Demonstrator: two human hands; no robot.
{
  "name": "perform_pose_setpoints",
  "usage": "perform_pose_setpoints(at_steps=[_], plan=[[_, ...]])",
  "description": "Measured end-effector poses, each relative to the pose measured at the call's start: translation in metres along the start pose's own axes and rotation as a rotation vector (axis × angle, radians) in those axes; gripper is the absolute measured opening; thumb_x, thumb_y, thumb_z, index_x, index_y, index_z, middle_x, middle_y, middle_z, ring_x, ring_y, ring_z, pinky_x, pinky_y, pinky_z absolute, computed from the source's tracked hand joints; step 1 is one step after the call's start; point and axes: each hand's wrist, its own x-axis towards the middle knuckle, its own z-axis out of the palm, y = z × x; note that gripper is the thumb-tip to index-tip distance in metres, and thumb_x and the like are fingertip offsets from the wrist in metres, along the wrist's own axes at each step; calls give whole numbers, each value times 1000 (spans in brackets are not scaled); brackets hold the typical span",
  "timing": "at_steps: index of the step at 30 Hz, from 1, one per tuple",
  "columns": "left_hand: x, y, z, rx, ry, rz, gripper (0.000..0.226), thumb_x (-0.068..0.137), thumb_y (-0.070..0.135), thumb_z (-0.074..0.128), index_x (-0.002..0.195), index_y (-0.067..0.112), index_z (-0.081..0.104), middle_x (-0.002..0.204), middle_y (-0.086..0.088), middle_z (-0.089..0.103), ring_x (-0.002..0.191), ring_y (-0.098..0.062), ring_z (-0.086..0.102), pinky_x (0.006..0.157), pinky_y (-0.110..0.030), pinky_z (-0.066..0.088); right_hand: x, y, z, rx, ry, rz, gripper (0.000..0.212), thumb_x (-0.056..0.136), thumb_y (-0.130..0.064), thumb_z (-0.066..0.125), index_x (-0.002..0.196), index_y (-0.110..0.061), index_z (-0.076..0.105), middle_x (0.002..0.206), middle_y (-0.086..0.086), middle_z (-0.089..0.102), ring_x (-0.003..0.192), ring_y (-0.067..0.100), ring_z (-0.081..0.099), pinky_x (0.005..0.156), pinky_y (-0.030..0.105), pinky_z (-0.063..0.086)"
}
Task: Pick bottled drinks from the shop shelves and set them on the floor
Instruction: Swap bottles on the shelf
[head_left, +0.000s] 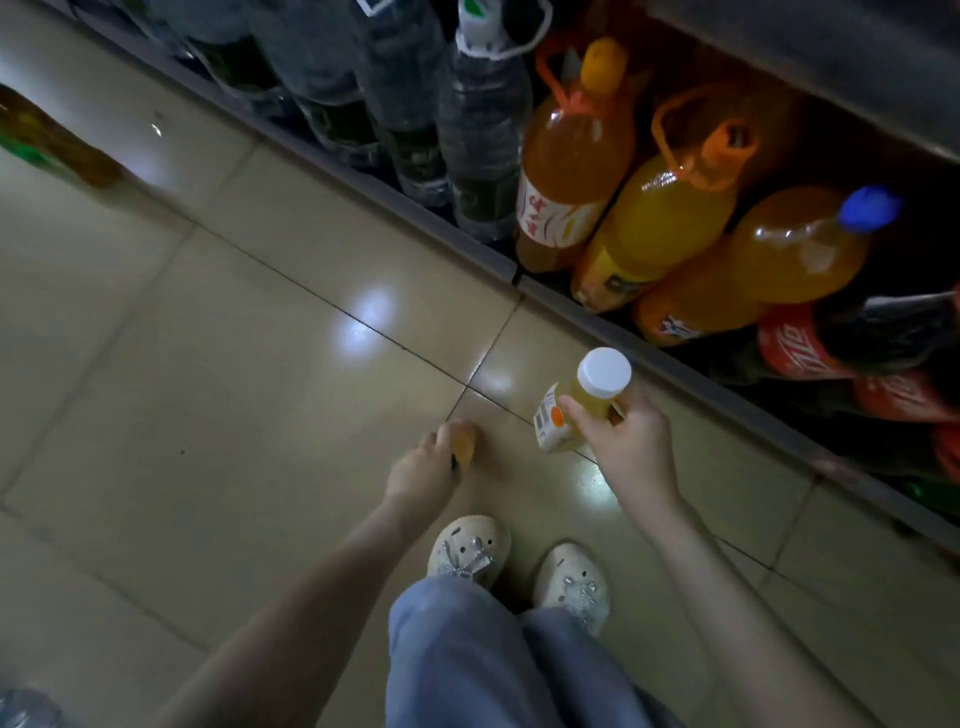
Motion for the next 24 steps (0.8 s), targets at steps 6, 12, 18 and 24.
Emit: perform_pose_setpoints(at_steps=[6,12,18,24], plan=[[-51,14,-62,-69,-155,-139,75,94,47,51,149,11,13,135,-12,45,116,-34,55,83,-40,47,-35,-66,-52,10,25,-13,34,75,-40,79,103,-33,60,91,-26,67,89,-7,62,73,8,45],[-178,106,-234,-40,-198,258,46,98,34,44,136,9,37,125,-15,55,111,-32,57,87,-35,47,-104,-215,-165,67,145,-22,35,73,-37,81,102,-33,62,89,-21,68,88,-2,64,76,19,47],[-308,195,-410,-74,42,515,31,97,37,46,124,24,50,113,-2,65,102,-24,62,81,-35,51,-189,-362,-286,101,267,-142,33,71,-32,83,89,-44,58,83,-37,65,84,-16,59,66,3,43],[-395,275,-495,-185,245,825,35,96,32,49,130,25,47,117,-4,64,105,-22,60,84,-34,49,-248,-432,-384,192,439,-251,23,76,-28,80,90,-35,63,84,-34,67,81,-12,62,63,3,45]])
